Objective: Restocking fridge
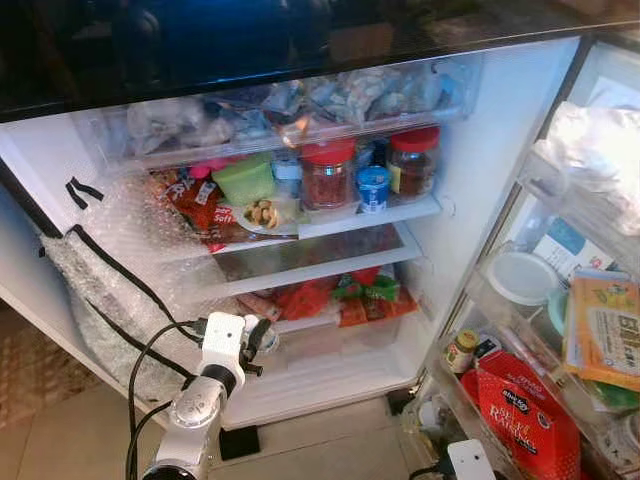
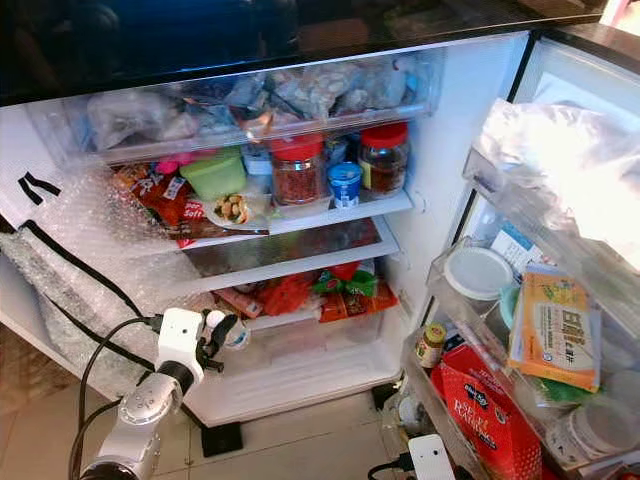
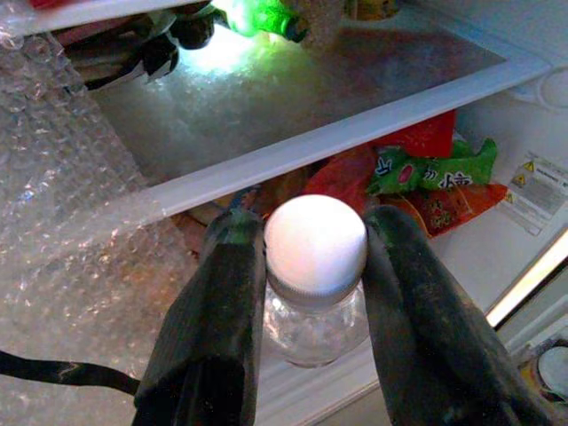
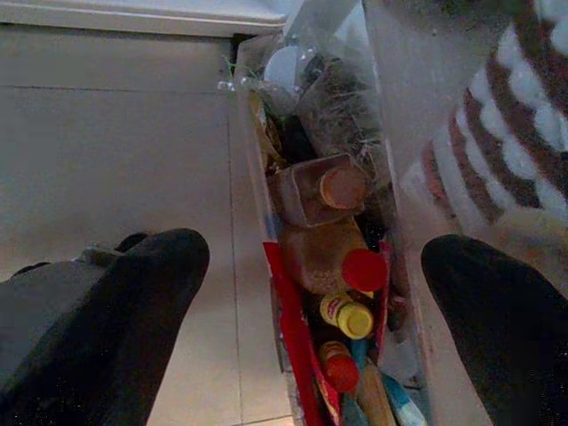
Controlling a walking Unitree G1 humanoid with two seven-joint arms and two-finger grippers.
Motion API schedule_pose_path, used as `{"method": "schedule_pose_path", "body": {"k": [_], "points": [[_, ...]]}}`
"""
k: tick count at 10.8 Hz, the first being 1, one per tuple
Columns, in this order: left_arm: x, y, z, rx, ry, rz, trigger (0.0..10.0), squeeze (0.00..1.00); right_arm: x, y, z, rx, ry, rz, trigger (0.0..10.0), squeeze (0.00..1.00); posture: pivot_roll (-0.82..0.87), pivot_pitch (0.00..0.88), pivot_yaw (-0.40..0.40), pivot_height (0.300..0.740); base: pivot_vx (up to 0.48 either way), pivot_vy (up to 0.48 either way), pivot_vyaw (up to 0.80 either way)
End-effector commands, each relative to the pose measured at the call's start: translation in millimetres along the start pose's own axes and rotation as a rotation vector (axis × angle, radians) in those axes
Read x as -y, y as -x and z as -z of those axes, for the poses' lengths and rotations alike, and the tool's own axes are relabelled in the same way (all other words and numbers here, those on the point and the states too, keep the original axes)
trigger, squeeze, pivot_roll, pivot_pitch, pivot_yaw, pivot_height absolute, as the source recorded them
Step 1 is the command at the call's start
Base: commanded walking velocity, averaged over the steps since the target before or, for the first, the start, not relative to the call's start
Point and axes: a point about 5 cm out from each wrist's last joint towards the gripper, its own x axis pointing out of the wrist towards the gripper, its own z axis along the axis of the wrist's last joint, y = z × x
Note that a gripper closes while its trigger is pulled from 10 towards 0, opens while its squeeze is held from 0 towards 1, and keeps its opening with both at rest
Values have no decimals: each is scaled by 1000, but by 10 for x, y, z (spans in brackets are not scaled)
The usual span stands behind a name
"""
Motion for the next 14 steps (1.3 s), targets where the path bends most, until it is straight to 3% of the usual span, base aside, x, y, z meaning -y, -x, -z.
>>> {"method": "schedule_pose_path", "body": {"k": [1, 8, 14], "points": [[-27, 7, -31, 13, -2, -3, 10000, 0, -44, 7, 22, -14, -15, -15, 10000, 0, -85, 23, 45, 740, 270, 0, 0], [-25, 21, -26, 14, 2, 0, 10000, 0, -59, 2, -20, 4, -13, -20, 10000, 0, -80, 24, 43, 740, 296, 0, 0], [28, 74, -6, 23, 12, 16, 10000, 0, -95, -3, -100, 44, -28, -35, 10000, 0, -81, 26, 43, 740, 0, 0, 0]]}}
